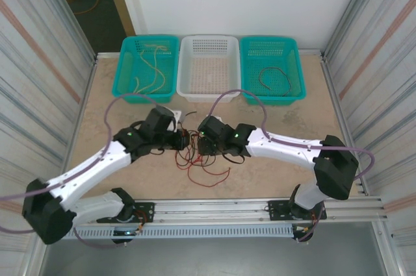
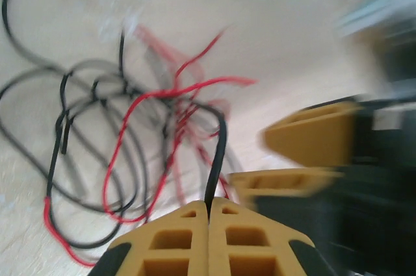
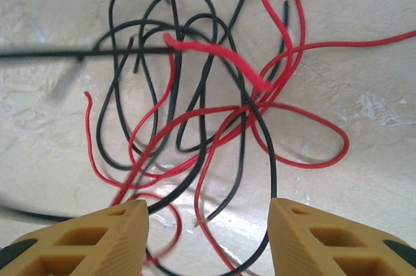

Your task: Untangle the cables

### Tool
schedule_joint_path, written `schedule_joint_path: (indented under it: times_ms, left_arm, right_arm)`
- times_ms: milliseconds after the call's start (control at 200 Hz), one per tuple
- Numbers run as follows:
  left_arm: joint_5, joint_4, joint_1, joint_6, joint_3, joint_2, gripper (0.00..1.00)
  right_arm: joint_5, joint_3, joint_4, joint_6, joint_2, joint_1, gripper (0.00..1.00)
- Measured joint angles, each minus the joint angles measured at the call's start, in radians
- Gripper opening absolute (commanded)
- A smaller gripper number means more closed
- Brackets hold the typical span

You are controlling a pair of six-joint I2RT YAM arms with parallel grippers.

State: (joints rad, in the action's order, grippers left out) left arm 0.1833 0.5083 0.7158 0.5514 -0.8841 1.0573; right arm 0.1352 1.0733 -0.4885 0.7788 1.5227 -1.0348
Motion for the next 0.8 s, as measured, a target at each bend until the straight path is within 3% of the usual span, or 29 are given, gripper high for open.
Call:
schedule_joint_path:
  times_ms: [356,486,576,802]
  left_arm:
    - [0.132,0.088,0.000,-0.109,-0.330,-0.107,0.00]
    - [0.177,0.107,0.000,-0.122,-0.407,-0.107,0.00]
    - [0.197,0.099,0.000,-0.122,-0.459,-0.112,0.00]
    - [0.183,0.102,-0.011,-0.133,-0.572,-0.134,0.00]
  right_arm:
    - [-0.006,-0.067,0.019,0.026,-0.012,0.040,0.50]
    - [-0.015,-0.119,0.046,0.055,-0.012,0.058,0.34]
    - [-0.023,-0.152,0.053,0.074,-0.014,0.079,0.16]
    - [-0.030,-0.220,0.063,0.105,-0.060,0.132,0.14]
